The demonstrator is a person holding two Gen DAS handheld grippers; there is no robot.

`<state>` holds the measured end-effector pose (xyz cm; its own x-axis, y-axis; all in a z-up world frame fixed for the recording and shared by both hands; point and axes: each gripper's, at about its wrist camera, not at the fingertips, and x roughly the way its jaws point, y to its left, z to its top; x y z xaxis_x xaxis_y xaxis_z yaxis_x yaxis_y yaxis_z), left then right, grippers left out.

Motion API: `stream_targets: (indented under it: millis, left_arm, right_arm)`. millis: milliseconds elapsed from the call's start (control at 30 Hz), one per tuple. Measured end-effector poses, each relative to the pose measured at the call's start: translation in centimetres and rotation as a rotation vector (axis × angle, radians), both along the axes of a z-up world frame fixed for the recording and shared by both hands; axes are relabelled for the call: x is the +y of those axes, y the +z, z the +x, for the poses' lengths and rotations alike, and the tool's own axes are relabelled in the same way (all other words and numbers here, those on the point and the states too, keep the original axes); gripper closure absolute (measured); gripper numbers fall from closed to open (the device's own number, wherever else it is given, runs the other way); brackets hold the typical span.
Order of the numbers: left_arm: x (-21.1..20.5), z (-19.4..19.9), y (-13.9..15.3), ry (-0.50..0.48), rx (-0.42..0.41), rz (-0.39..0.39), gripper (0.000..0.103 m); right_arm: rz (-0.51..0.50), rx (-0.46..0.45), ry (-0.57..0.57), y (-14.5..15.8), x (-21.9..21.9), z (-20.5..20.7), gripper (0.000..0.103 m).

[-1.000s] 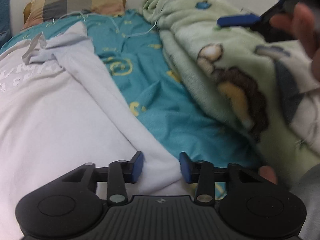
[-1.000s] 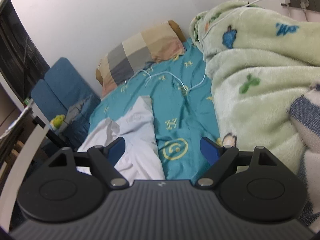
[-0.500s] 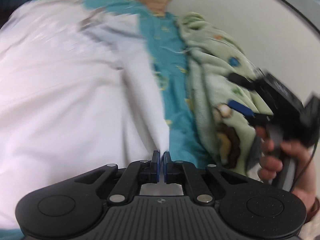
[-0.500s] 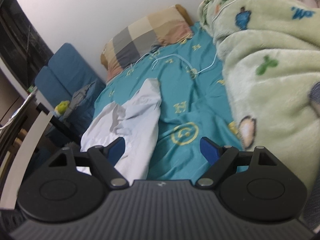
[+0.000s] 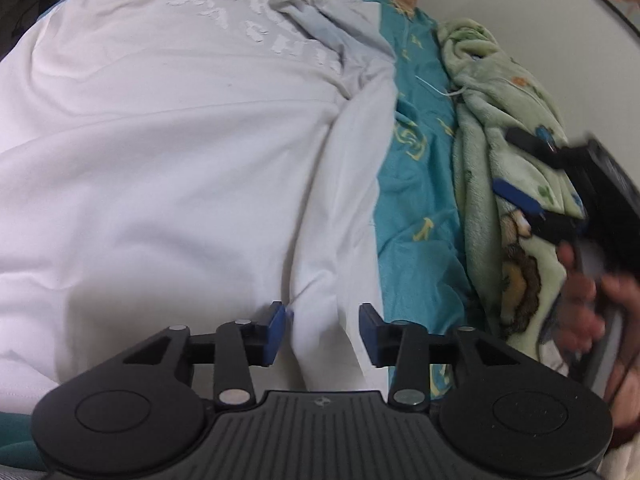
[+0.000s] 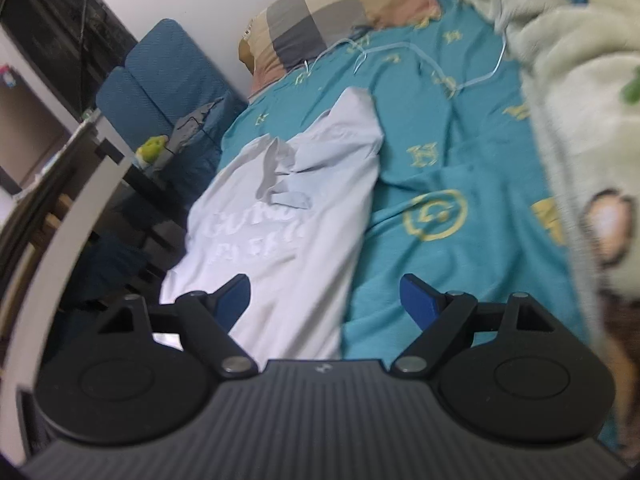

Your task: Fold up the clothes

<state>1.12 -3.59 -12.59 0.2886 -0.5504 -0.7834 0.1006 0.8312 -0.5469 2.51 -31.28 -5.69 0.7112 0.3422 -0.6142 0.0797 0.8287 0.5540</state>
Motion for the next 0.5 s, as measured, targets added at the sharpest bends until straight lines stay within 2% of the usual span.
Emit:
stream_targets:
  millis: [100, 200, 233, 300, 333, 400, 433, 500]
  left_arm:
    - [-1.4, -1.0, -0.4, -0.058, -0.007, 0.056, 0.055]
    - [-1.9, -1.7, -0.9, -0.093, -0.004, 0.096, 0.059]
    - [-1.9, -1.9, -1.0, -0.103, -0.003, 0.108, 0.063]
    - [-2.1, -2.3, -1.2, -0.122, 0.000, 0.132, 0.085]
    - [-2.2, -2.5, -1.4, -0.132, 0.001, 0.144, 0.100]
    - [-2.0, -2.9, -0.9, -0.144, -0.013, 0.117, 0.100]
    - [-1.8, -3.1, -0.6, -0.149, -0.022, 0.096, 0.101]
    - [-1.9, -3.4, -0.4, -0.158, -0.004, 0.091, 0.101]
  right_arm:
    - [0.028, 0.037, -0.012, -1.2, 0.9, 2.9, 0.019]
    - [-0.038, 0.068, 0.030, -3.2, 2.7, 6.3, 0.026]
    - [-0.069, 0.081, 0.042, -4.0, 3.3, 7.3, 0.028]
    - [-0.126, 0.092, 0.070, -5.6, 4.4, 8.9, 0.034]
    - [-0.155, 0.093, 0.083, -6.3, 4.9, 9.6, 0.040]
    - [-0.199, 0.091, 0.099, -7.3, 5.6, 10.6, 0.063]
    - [-0.214, 0.084, 0.103, -7.6, 5.9, 10.9, 0.079]
    - [-0.255, 0.053, 0.103, -7.6, 6.4, 11.0, 0.083]
